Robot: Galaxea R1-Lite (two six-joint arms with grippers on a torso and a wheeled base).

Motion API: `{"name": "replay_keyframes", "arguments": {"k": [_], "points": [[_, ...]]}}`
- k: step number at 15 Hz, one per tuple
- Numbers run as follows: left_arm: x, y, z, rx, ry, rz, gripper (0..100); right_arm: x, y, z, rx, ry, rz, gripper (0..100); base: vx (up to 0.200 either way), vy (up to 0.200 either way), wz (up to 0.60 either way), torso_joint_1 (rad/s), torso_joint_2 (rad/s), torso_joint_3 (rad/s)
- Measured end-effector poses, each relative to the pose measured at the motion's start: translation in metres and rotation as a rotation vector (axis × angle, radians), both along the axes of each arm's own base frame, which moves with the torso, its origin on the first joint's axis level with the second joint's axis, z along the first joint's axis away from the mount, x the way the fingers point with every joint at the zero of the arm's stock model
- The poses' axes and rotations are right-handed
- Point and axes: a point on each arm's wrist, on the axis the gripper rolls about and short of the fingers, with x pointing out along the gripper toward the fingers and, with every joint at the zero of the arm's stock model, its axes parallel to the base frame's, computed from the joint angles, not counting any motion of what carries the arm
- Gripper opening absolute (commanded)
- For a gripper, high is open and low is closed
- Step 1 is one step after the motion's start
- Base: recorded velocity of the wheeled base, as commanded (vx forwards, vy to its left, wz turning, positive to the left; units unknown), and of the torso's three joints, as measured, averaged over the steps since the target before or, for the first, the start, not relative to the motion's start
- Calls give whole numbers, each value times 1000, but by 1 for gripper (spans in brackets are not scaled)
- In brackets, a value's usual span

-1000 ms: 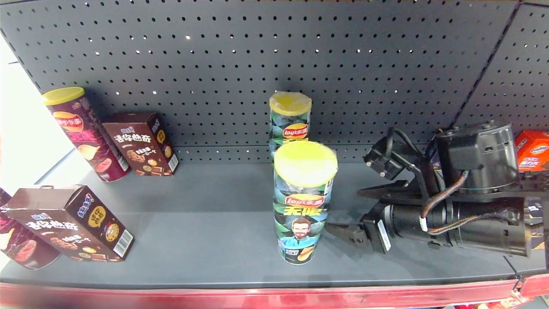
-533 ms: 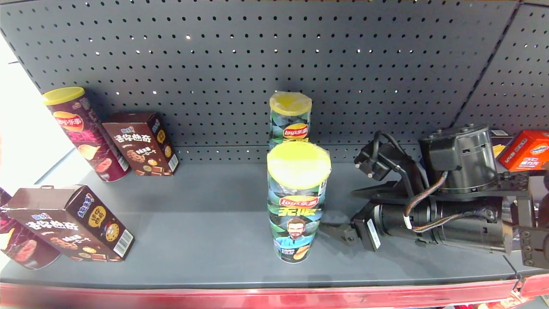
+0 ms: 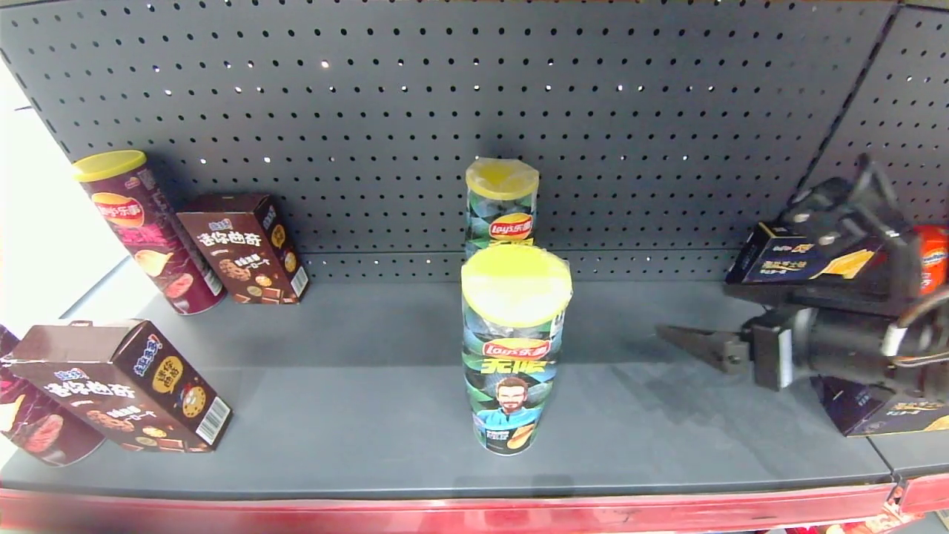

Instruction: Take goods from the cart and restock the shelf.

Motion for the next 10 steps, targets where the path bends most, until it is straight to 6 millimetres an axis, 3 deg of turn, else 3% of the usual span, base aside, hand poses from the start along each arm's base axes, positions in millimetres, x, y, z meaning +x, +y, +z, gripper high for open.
{"name": "replay_keyframes", "arguments": {"k": [3, 5, 7, 10], "points": [[0, 0, 0, 1, 0, -3, 100, -45, -59, 11, 56, -125, -207, 100, 0, 0, 0, 0, 0, 0], [0, 0, 0, 1, 0, -5, 100, -86, -84, 6, 77, -206, -319, 100, 0, 0, 0, 0, 0, 0], [0, 0, 0, 1, 1, -6, 100, -124, -96, -12, 86, -263, -388, 100, 0, 0, 0, 0, 0, 0], [0, 0, 0, 2, 1, -7, 100, -168, -102, -53, 81, -269, -430, 100, 0, 0, 0, 0, 0, 0]]}}
